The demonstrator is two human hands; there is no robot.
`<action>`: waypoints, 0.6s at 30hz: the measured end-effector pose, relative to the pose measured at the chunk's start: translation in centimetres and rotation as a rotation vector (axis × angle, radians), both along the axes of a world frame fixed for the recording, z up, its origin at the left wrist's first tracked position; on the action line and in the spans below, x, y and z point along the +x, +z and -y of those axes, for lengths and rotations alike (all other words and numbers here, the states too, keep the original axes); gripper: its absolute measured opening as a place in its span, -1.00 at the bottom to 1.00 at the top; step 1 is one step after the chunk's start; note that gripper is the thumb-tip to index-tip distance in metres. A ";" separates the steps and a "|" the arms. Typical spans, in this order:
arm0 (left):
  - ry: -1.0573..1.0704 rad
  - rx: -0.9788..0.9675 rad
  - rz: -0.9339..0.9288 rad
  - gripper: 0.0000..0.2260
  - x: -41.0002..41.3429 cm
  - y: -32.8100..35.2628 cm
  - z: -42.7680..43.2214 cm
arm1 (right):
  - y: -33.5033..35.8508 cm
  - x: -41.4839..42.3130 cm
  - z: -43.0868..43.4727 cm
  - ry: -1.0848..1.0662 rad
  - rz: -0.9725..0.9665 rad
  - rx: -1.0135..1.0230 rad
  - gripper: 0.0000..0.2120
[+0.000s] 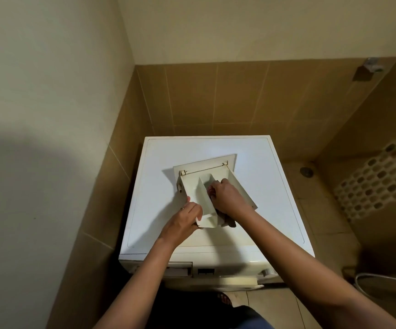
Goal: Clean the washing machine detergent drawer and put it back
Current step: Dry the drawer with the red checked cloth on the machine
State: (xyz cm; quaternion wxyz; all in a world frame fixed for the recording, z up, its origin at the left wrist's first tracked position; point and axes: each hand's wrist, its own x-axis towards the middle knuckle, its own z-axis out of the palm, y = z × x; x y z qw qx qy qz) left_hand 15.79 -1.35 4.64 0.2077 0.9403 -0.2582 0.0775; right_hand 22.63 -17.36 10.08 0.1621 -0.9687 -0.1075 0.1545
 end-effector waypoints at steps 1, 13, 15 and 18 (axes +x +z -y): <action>-0.015 -0.023 -0.047 -0.61 -0.5 -0.1 0.1 | -0.5 -0.2 0.0 -0.006 0.015 0.009 -0.69; 0.066 -0.071 -0.023 -0.61 -3.2 -1.6 1.5 | -0.3 0.9 1.6 0.077 -0.176 -0.220 -0.68; 0.055 -0.053 -0.026 -0.61 -3.4 -2.1 1.5 | -0.8 0.5 1.3 0.069 -0.128 -0.218 -0.69; -0.045 0.001 -0.030 -0.61 -3.6 -3.0 1.4 | -2.3 0.0 1.4 0.044 -0.043 -0.092 -0.68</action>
